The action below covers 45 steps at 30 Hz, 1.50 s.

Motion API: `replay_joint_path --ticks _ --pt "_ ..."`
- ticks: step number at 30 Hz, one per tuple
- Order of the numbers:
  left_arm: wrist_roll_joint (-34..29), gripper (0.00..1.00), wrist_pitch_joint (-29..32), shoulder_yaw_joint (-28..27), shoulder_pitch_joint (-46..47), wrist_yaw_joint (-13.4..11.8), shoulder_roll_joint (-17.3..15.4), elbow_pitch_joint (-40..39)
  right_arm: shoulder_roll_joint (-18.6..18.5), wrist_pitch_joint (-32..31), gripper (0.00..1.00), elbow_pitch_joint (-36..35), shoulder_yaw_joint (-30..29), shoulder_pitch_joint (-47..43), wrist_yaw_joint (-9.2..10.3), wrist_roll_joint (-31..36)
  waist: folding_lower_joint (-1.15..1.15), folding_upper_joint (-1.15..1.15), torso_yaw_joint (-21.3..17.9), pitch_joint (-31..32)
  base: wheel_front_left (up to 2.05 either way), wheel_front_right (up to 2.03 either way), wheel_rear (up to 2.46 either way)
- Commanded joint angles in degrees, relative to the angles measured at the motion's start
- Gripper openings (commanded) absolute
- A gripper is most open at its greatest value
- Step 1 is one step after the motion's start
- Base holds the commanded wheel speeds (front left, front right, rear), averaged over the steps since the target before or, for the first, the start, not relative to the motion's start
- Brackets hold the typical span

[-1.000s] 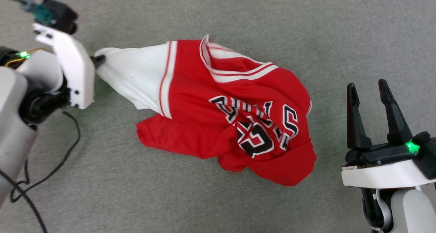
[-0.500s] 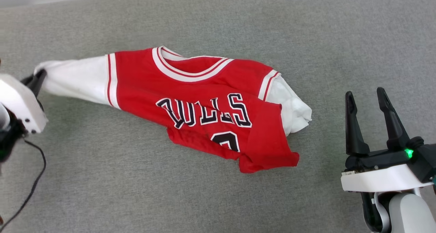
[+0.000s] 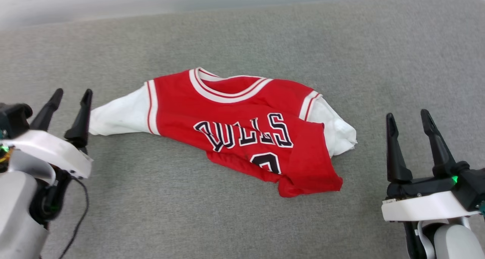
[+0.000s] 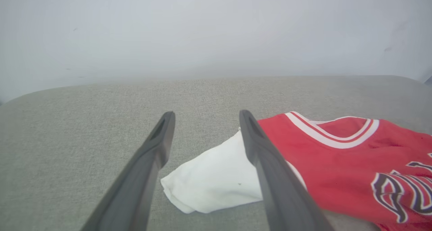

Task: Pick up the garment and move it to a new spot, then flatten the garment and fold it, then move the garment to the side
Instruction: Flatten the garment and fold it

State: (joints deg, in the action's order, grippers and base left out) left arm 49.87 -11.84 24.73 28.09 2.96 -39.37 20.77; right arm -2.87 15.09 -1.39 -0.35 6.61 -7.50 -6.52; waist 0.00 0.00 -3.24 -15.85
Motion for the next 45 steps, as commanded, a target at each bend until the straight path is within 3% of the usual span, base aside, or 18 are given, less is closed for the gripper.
replay_joint_path --ticks 1,4,9,16,21,29,33,39,45 --pt "-0.1 1.0 -1.6 -1.2 -1.3 -0.2 0.9 -1.8 0.0 0.1 1.0 -0.4 -0.5 -0.7 0.02 0.3 0.0 0.0 1.4 1.5 0.0 0.0 0.0" --pt "-4.3 1.0 -3.3 -4.1 -4.4 -2.1 1.7 -6.9 0.0 0.1 1.0 -0.4 -1.2 -1.9 0.02 0.8 0.0 0.0 2.7 2.9 0.0 0.0 0.0" --pt "-15.5 1.0 -3.4 -12.5 -12.7 -4.4 6.9 -18.6 0.0 0.1 1.0 -0.8 -1.7 -3.5 0.02 1.4 0.0 0.0 4.7 4.8 0.0 0.0 0.0" --pt "-25.3 1.0 -3.4 -19.4 -24.2 -2.0 15.0 -26.8 0.0 -2.2 1.0 0.2 -1.8 -3.8 0.02 0.5 0.0 0.0 6.5 6.8 0.0 0.0 0.0" --pt "-28.8 1.0 -3.4 -21.1 -26.8 0.2 18.2 -27.8 -0.6 -12.2 1.0 -0.9 -2.5 -0.9 0.02 3.2 0.0 0.0 7.7 6.6 0.0 0.0 0.0" --pt "-32.1 1.0 -3.4 -22.2 -24.7 3.3 22.1 -28.8 -9.6 -48.8 1.0 -0.8 -1.6 8.3 0.02 -1.7 0.0 0.0 10.9 3.5 0.0 0.0 0.0" --pt "-32.8 1.0 -3.4 -22.1 -23.4 4.0 23.4 -29.0 -14.1 -62.3 1.0 0.1 0.4 12.6 0.03 -5.6 0.0 0.0 12.9 1.5 0.0 0.0 0.0" --pt "-33.1 1.0 -3.4 -21.3 -21.2 4.3 25.2 -28.7 -17.9 -69.3 1.0 5.7 1.9 14.8 0.02 -6.7 0.0 0.0 16.4 -1.2 0.0 0.0 0.0" --pt "-33.6 1.0 -3.4 -20.6 -20.9 4.5 26.0 -27.6 -15.8 -67.6 1.0 12.7 2.2 12.1 0.01 -8.6 0.0 0.0 19.0 -1.5 0.0 0.0 0.0"
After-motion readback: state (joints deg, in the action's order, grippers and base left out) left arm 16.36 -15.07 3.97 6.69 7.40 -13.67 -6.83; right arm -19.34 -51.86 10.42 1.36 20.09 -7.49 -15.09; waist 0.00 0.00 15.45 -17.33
